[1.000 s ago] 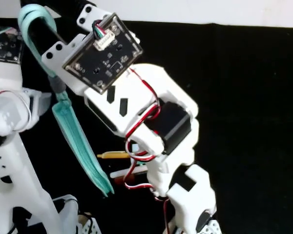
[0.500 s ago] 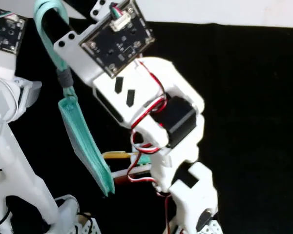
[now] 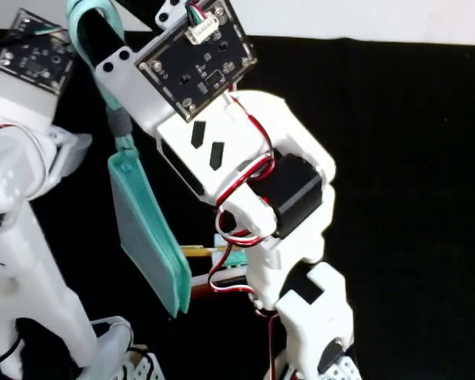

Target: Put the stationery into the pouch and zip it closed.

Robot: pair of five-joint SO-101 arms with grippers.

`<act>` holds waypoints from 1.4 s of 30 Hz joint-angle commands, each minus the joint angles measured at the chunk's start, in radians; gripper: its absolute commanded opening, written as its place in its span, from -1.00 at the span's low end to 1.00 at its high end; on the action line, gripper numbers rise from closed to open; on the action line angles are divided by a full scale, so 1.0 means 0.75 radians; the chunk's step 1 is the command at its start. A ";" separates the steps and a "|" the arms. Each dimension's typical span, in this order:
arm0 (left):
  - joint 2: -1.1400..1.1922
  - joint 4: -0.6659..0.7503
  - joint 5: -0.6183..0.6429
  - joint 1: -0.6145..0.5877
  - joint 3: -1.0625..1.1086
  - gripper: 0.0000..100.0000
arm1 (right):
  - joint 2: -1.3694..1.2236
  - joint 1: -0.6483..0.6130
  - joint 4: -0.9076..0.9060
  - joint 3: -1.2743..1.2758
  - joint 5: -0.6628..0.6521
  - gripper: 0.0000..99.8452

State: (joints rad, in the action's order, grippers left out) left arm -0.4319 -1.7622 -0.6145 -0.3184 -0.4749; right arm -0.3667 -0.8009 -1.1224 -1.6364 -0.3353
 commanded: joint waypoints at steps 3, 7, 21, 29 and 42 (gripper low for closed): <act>-0.089 -0.006 0.002 0.083 -0.030 -0.45 | 0.011 0.019 -0.028 -0.040 0.029 -0.98; -0.083 -0.004 0.000 0.087 -0.030 -0.45 | 0.011 0.019 -0.032 -0.075 0.059 -0.98; -0.083 0.000 0.000 0.244 -0.028 -0.45 | 0.007 0.013 -0.075 -0.140 0.059 -0.98; -0.030 0.002 0.057 0.330 -0.028 -0.45 | 0.005 0.011 -0.075 -0.140 0.059 -0.98; 0.056 0.031 0.131 0.324 -0.038 -0.45 | -0.001 -0.064 -0.066 -0.138 0.061 -0.98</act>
State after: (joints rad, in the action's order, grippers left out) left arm -0.3920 -1.7576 -0.5240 -0.1097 -0.4749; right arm -0.3636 -0.8132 -1.1715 -1.6579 -0.2954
